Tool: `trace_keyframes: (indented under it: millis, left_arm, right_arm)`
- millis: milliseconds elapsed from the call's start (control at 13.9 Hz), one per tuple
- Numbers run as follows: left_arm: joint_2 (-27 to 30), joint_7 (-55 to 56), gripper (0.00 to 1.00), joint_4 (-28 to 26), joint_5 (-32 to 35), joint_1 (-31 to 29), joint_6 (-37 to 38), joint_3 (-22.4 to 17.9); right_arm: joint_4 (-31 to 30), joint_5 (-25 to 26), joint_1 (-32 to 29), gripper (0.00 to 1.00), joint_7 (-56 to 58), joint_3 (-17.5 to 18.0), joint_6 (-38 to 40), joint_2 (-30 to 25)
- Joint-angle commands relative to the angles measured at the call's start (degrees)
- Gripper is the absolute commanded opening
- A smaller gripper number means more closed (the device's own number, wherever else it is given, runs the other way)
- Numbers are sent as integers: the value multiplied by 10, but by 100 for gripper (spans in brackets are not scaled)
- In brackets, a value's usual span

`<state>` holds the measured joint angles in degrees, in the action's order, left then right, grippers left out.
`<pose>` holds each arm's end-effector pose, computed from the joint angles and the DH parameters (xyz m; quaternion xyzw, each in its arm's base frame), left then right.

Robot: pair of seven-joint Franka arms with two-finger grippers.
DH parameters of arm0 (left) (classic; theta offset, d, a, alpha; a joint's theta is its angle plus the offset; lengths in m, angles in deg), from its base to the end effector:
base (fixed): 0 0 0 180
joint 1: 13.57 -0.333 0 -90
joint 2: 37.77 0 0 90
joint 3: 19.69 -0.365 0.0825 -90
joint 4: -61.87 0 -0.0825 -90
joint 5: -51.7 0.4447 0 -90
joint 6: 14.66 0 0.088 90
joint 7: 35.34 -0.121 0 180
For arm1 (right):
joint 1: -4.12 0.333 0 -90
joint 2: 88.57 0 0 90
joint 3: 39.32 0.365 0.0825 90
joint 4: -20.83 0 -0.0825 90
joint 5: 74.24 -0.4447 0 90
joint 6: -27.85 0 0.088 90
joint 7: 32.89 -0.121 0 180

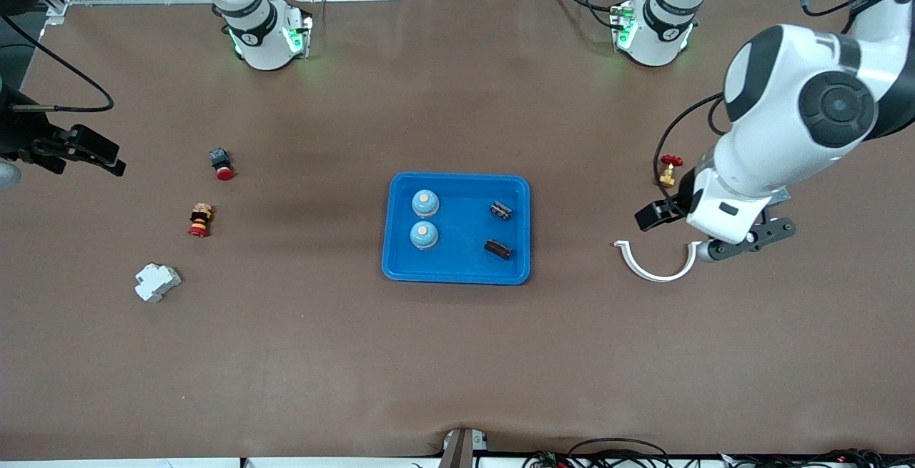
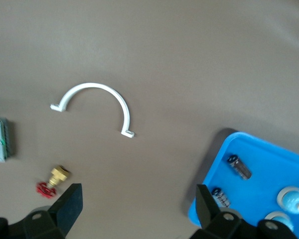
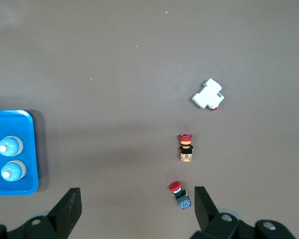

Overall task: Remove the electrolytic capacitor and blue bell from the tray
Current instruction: 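Reach the left gripper to a tray capacitor while the right gripper approaches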

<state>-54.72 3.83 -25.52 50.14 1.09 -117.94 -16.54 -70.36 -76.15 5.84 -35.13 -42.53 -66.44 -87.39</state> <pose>0.6882 -0.2192 0.5056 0.9816 0.1896 -0.0181 0.0144 0.6296 -0.0122 0.6424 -0.9992 0.0335 -0.0167 0.0162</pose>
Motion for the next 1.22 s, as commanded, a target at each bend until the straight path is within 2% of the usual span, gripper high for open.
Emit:
trace_keyframes:
  millis: [0,503,719,863,1151]
  left_arm:
    - [-28,94,100,12,-10,31,-29,-3]
    - [-94,337,100,13,-9,106,-111,-4]
    - [-130,407,100,27,-6,125,-132,-4]
    - [-161,451,100,51,-6,129,-134,-4]
    - [-199,530,100,61,-6,141,-208,-4]
  right_arm:
    - [2,-9,1,100,-2,-2,3,0]
    - [2,-9,1,100,-2,-2,-3,1]
    - [-3,-9,1,100,-3,-2,-5,2]
    - [-19,-9,4,100,-7,-2,-19,1]
    - [-61,-9,26,100,-39,-1,-53,0]
